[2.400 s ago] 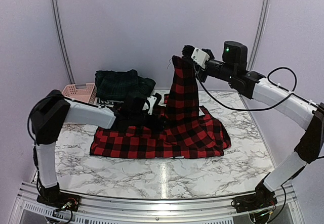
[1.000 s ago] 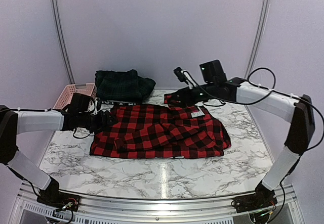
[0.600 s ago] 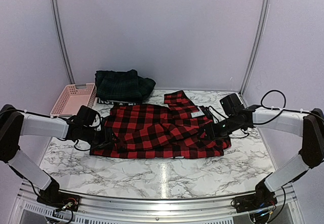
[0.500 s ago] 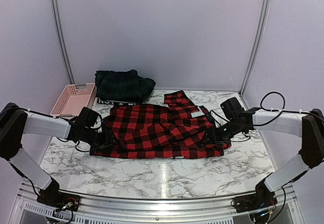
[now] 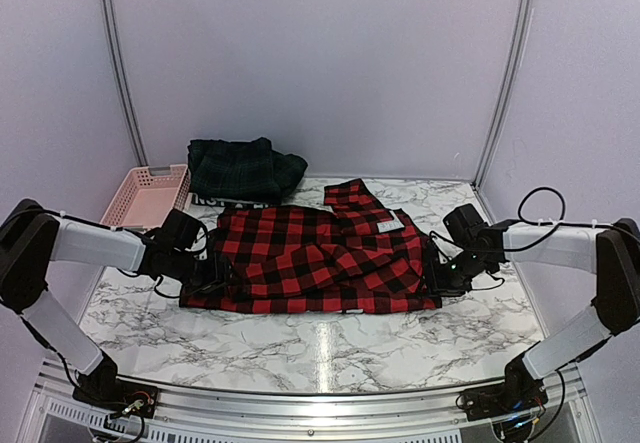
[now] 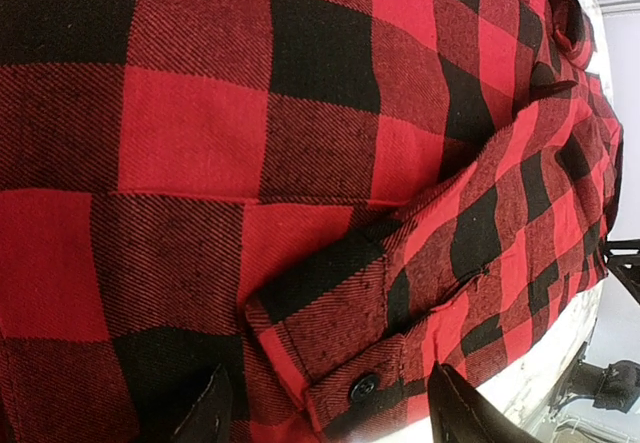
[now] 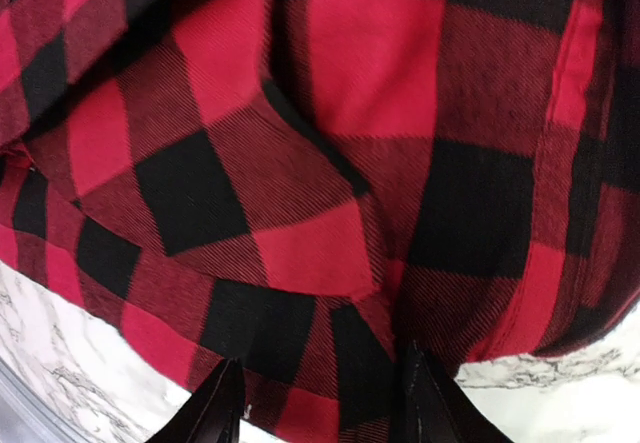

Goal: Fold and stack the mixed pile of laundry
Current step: Adjust the 1/3-folded T-shirt at the center of the board.

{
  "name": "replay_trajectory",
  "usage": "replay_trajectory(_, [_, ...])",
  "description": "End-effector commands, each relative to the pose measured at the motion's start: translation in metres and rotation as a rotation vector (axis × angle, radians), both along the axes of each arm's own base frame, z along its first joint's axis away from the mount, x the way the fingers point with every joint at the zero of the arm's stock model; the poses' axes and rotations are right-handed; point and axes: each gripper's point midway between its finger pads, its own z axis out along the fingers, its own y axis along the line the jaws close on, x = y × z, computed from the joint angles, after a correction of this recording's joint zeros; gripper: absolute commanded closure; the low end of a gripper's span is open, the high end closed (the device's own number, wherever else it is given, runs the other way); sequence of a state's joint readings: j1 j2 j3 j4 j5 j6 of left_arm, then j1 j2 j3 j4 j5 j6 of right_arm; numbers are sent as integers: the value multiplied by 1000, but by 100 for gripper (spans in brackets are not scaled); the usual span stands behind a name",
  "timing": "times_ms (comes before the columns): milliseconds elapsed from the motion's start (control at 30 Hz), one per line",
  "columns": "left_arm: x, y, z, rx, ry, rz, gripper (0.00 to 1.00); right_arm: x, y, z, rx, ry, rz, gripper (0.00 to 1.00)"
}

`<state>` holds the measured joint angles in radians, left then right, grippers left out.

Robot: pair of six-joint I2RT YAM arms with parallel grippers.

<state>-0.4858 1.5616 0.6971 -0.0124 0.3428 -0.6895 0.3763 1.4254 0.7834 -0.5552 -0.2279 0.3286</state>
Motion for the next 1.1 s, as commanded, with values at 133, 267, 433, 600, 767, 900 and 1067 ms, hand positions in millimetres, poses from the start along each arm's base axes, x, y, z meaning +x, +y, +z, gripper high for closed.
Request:
replay_trajectory(133, [0, -6, -1, 18, 9, -40, 42, -11, -12, -14, -39, 53, -24, 62])
replay_trajectory(267, [2, -9, 7, -4, -17, -49, 54, -13, -14, -11, -43, 67, -36, 74])
replay_trajectory(433, [3, -11, 19, -24, -45, -52, 68, -13, -13, 1, -22, 56, -60, 97])
replay_trajectory(600, [5, -13, 29, -42, -68, -53, 68, -16, -19, 0, -37, 65, -84, 100])
replay_trajectory(767, [5, -15, 34, -43, -68, -65, 52, -24, -23, -6, -48, 93, -106, 100])
replay_trajectory(900, [3, -14, 31, -22, -53, -69, 47, -27, -27, -13, -71, 112, -113, 100])
replay_trajectory(1067, [-2, -11, 5, 17, 24, -63, 40, -33, -32, -25, -100, 148, -129, 100])
